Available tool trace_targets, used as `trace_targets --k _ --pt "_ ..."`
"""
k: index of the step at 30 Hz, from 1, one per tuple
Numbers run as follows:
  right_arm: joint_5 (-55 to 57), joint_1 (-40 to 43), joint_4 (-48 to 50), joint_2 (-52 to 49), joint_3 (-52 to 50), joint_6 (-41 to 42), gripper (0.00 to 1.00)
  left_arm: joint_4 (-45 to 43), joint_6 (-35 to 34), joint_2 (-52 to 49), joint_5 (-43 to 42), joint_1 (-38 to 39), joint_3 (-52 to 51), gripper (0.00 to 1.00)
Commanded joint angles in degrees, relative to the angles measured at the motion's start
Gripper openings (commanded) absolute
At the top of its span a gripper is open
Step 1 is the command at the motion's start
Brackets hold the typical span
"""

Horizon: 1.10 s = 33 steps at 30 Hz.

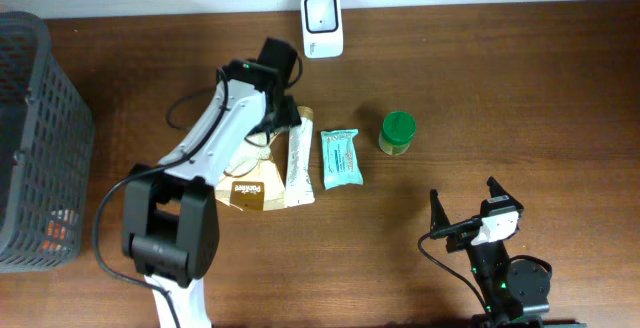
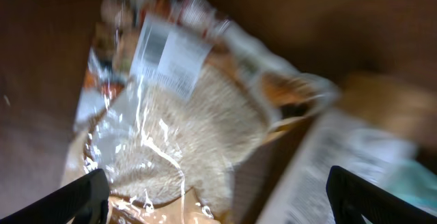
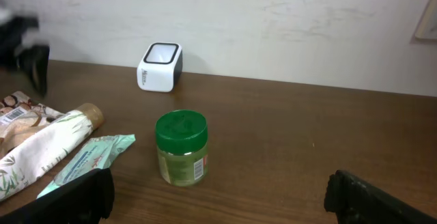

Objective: Scan the item barcode
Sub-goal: 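Carry the rice bag out and lay it left of the tube, then reach the left gripper into the basket and grasp the orange package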

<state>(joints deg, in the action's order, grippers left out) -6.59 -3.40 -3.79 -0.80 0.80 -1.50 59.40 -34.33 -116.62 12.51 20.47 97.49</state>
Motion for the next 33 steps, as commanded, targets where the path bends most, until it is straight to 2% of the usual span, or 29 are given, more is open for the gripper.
trace_targets --k 1,7,10,12,17,19,22,25,28,32,33 --pt "-0.33 0.11 0.00 0.28 -0.48 0.22 0.98 -0.04 12.92 9.46 -0.11 -0.94 9.60 0.99" --pt "-0.33 0.09 0.00 0.28 -0.48 0.22 0.98 1.18 14.71 19.61 0.33 -11.67 19.19 0.99" --pt "-0.31 0.09 0.00 0.28 -0.48 0.22 0.98 1.18 14.67 24.09 0.28 -21.33 19.87 0.99" --pt "-0.33 0.09 0.00 0.28 -0.48 0.22 0.98 2.03 13.79 26.03 0.28 -31.30 19.87 0.99" --pt "-0.33 0.09 0.00 0.28 -0.48 0.22 0.98 5.57 10.58 24.92 -1.79 -50.56 19.80 0.99" --pt "-0.33 0.09 0.00 0.28 -0.48 0.22 0.98 6.82 10.58 22.56 -6.82 -58.05 19.78 0.91" --pt "-0.33 0.11 0.00 0.28 -0.48 0.22 0.98 8.04 10.60 19.34 -11.34 -63.34 19.78 0.87" --pt "-0.33 0.09 0.00 0.28 -0.48 0.22 0.98 11.41 10.62 14.19 -11.89 -67.54 19.78 0.84" --pt "-0.33 0.11 0.00 0.28 -0.48 0.22 0.98 15.89 10.62 9.09 -11.91 -69.44 19.78 0.88" --pt "-0.33 0.09 0.00 0.28 -0.48 0.22 0.98 21.09 10.62 1.36 -11.89 -69.92 19.76 0.84" --pt "-0.33 0.09 0.00 0.28 -0.48 0.22 0.98 21.97 10.62 -0.37 -11.91 -69.90 19.76 0.78"
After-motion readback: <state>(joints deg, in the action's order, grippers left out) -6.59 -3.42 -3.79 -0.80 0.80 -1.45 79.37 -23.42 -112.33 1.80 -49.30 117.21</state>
